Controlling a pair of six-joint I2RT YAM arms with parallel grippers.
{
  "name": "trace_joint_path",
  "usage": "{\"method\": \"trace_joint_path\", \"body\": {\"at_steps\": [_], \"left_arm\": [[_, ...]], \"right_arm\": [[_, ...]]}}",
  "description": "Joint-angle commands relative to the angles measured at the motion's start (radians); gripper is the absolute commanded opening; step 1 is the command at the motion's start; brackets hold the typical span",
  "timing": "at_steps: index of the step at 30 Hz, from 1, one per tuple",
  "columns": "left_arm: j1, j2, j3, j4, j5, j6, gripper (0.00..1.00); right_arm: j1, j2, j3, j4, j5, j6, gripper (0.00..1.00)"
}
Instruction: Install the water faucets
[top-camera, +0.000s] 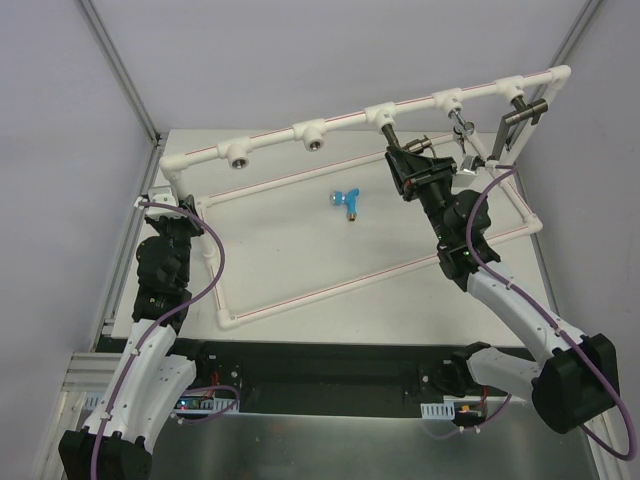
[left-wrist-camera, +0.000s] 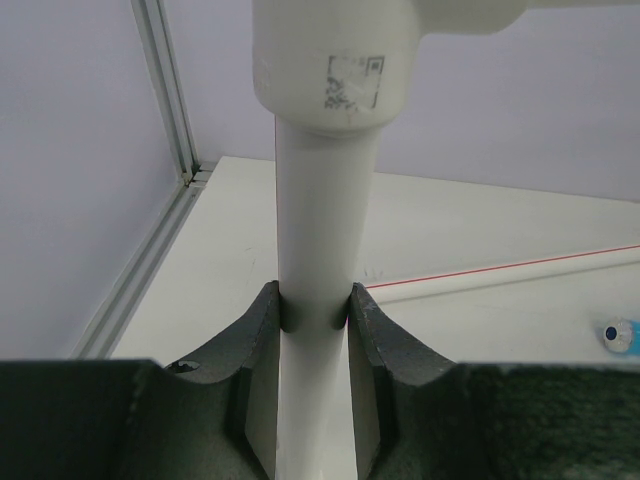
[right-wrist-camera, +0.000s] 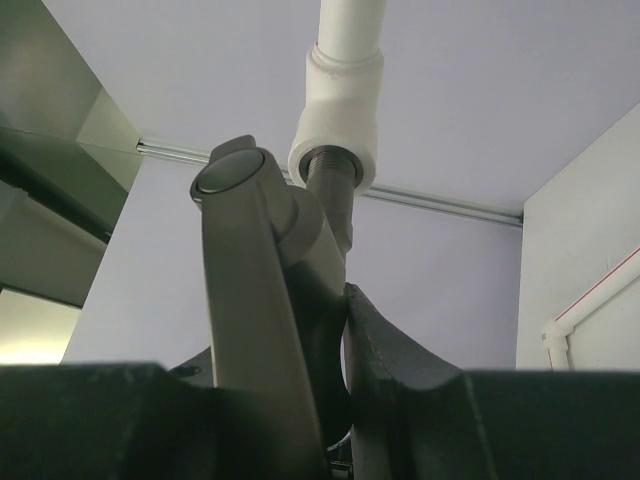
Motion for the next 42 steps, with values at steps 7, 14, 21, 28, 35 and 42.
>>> {"method": "trace_joint_path", "body": {"at_steps": [7, 14, 21, 28, 35, 42], "left_arm": [[-0.038, -0.002, 0.022, 0.035, 0.102, -0.048, 0.00], [-0.040, -0.002, 0.022, 0.035, 0.103, -0.047, 0.00], [-0.042, -0.003, 0.022, 0.036, 0.103, -0.047, 0.00], [-0.043, -0.002, 0.022, 0.035, 0.105, -0.048, 0.00], [-0.046, -0.003, 0.022, 0.036, 0.111, -0.053, 0.00], [-0.046, -0.006, 0.022, 0.035, 0.109, -0.054, 0.00]], "right_arm": [[-0.023, 0.015, -0.027, -0.137, 0.182, 0.059, 0.61], [-0.021, -0.001, -0.031, -0.129, 0.182, 0.024, 0.74], [-0.030, -0.056, -0.024, -0.111, 0.176, -0.091, 0.89], [-0.047, -0.125, -0.015, -0.140, 0.147, -0.222, 0.98], [-0.057, -0.180, 0.037, -0.208, 0.107, -0.328, 0.98], [-0.060, -0.266, 0.084, -0.429, 0.092, -0.453, 0.96]]}}
